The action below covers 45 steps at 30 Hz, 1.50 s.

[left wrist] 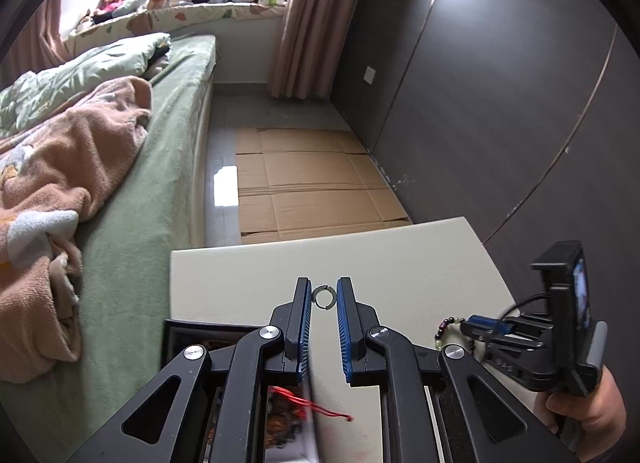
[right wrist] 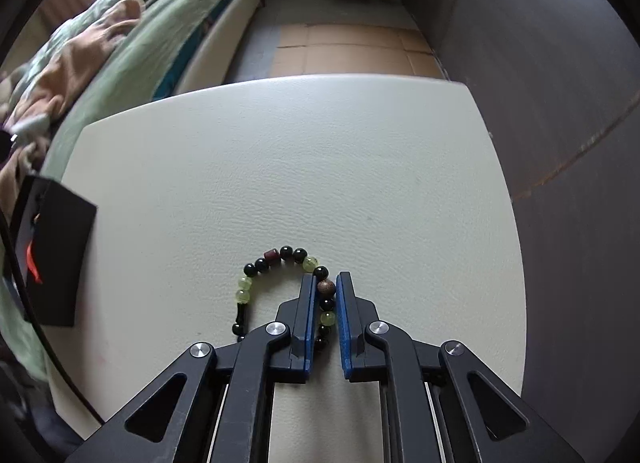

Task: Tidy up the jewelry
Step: 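Grasp the black-and-green bead bracelet with the right tool while the left holds the ring, then carry the ring into the black box and open the left tool while the right carries the bracelet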

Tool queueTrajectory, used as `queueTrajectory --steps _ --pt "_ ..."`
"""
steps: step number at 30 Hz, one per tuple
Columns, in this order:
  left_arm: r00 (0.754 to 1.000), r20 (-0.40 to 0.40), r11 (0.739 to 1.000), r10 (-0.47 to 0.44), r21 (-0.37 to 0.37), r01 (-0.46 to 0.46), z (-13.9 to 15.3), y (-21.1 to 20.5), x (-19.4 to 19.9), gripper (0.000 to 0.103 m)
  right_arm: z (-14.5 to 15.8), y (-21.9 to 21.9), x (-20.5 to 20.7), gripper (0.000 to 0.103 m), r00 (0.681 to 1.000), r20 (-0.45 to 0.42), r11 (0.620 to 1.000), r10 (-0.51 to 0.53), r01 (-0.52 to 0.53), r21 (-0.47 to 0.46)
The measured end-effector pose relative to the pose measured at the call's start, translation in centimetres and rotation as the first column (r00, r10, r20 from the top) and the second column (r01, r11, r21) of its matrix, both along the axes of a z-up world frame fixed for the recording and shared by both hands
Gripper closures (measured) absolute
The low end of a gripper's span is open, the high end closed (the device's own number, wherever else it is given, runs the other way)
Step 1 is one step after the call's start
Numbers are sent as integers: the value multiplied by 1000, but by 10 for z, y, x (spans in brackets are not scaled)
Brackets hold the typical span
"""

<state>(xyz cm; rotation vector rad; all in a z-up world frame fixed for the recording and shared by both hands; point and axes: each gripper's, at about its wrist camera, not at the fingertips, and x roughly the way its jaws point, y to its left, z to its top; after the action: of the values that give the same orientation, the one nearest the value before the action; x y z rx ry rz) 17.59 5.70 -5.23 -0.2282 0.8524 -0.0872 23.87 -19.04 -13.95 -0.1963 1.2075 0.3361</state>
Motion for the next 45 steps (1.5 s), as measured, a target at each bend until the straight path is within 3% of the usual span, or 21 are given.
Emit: queueTrajectory --steps 6,15,20,28,33,34,36,37,38,45 --pt "1000 13 1000 9 4 -9 7 19 -4 90 40 3 -6 92 997 76 986 31 -43 160" --pt "1000 3 1000 2 -3 -2 6 38 -9 90 75 29 -11 92 988 130 921 86 -128 367" --pt "999 -41 1000 -4 -17 4 0 46 -14 90 86 43 -21 92 983 148 889 108 -163 427" --pt "997 -79 1000 -7 -17 6 -5 46 -32 89 95 51 -40 92 979 180 877 99 -172 449" --pt "990 -141 995 -3 -95 -10 -12 53 -41 89 106 53 -53 92 974 210 850 86 -182 494" --pt "989 -146 994 10 -105 -25 -12 56 -43 86 108 54 -56 92 973 216 845 86 -186 502" --pt "989 -144 993 36 -110 -52 -11 61 -48 60 111 60 -61 92 970 227 832 85 -194 519" --pt "990 -134 991 53 -115 -68 -9 64 -52 36 112 62 -63 92 970 229 827 86 -198 526" --pt "990 -121 989 67 -123 -82 -6 66 -56 25 113 66 -66 92 969 231 819 87 -201 537" --pt "987 -96 981 126 -137 -138 3 79 -70 25 108 96 -78 92 968 224 787 112 -224 575"
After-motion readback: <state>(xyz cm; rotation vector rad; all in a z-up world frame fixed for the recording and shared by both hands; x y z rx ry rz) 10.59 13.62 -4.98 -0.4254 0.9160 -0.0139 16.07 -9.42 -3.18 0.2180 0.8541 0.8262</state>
